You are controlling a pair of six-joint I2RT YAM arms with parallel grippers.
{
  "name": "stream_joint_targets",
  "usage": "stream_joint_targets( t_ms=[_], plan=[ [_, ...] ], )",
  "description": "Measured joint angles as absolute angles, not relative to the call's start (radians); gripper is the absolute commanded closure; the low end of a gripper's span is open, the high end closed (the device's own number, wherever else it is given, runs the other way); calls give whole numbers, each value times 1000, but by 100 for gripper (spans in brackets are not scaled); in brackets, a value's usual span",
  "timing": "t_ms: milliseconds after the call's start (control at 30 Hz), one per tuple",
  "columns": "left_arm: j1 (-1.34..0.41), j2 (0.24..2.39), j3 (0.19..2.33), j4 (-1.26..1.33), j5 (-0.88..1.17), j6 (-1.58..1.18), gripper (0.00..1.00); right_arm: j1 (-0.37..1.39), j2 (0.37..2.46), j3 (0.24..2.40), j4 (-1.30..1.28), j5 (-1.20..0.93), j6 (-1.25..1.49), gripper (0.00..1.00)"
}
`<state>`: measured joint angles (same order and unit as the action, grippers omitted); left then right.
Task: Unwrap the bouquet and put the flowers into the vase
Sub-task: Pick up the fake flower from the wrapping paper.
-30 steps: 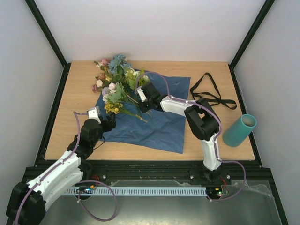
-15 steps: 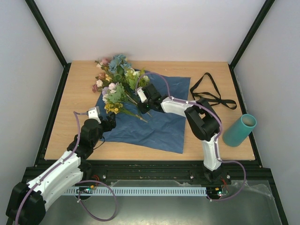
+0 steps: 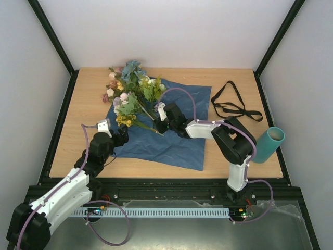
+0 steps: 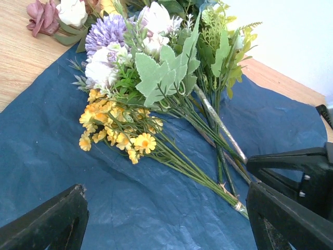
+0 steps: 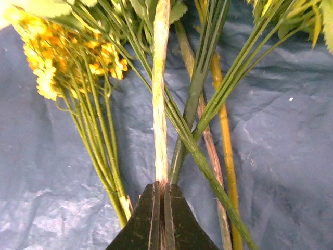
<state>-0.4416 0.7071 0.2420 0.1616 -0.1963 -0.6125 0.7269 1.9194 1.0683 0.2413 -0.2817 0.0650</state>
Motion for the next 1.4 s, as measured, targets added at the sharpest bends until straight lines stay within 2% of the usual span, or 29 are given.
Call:
stream_joint_targets(
  t_ms=[433, 567, 667, 733, 1000, 1400],
  plan=[
    [-442, 690, 242, 147, -204, -614, 15, 727, 1752, 915, 492, -251, 139, 97],
    [-442, 676, 242, 144, -207, -614, 15, 727, 1758, 908, 472, -253, 170, 77],
    [-442, 671, 242, 143, -211, -614, 15, 727, 1803, 973, 389, -248, 161, 68],
    [-442, 670, 242, 143, -212, -614, 15, 727, 1845, 1031, 317, -243, 142, 66],
    [-442, 669, 242, 143, -220, -614, 15, 727, 1935, 1180, 94, -168, 63, 64],
    [-442, 669, 242, 143, -222, -616, 15, 727, 2027, 1290, -11, -124, 14, 68]
  ],
)
